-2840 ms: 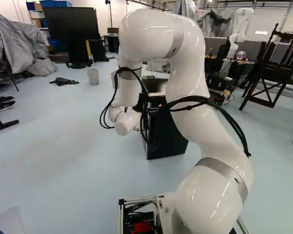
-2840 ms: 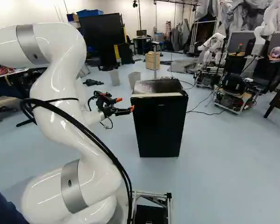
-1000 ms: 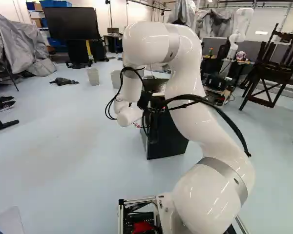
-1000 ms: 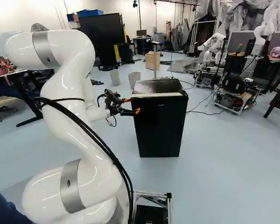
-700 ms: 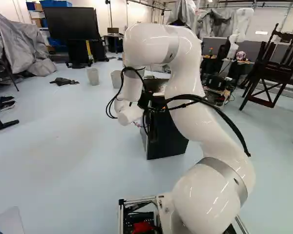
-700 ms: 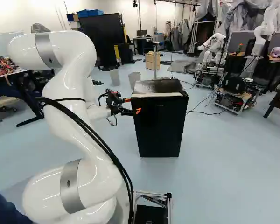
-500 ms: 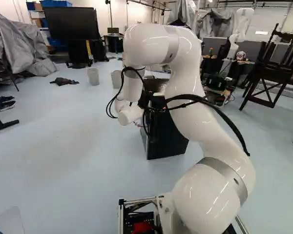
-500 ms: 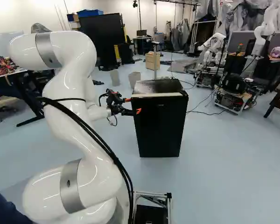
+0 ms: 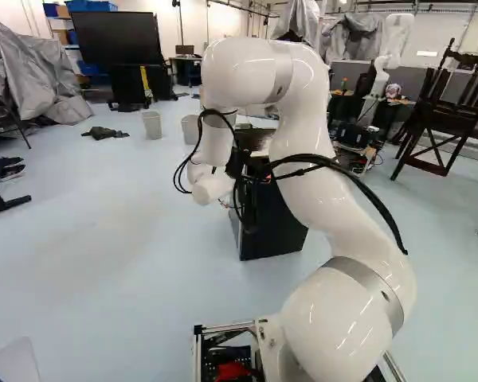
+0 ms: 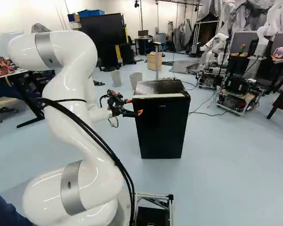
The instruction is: Grab a drink from the fridge
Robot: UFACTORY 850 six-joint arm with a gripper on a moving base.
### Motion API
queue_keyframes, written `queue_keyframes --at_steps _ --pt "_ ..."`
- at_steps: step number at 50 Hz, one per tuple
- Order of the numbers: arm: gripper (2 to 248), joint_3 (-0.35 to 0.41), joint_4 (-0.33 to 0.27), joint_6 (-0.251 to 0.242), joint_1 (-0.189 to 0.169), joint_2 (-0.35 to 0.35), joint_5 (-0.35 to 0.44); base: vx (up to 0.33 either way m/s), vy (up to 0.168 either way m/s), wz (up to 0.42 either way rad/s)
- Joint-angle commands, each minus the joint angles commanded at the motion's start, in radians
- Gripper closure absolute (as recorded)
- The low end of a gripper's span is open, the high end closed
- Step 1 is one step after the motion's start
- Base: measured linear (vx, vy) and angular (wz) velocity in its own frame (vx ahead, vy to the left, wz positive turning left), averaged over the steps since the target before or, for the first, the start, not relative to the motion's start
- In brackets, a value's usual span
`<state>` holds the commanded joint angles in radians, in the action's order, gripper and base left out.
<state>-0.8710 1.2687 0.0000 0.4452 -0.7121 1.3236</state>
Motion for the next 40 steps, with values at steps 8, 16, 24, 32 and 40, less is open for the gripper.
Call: queue_keyframes --at_steps 8,16,24,32,40 --pt "3 0.018 0.000 0.000 0.005 0.010 0.000 0.000 0.000 0.000" --pt "3 0.040 0.000 0.000 0.012 0.022 0.000 0.000 0.000 0.000" --pt "3 0.064 0.000 0.000 0.020 0.035 0.000 0.000 0.000 0.000" --pt "3 0.087 0.000 0.000 0.029 0.047 0.000 0.000 0.000 0.000" --pt "3 0.101 0.000 0.000 0.041 0.055 0.000 0.000 0.000 0.000"
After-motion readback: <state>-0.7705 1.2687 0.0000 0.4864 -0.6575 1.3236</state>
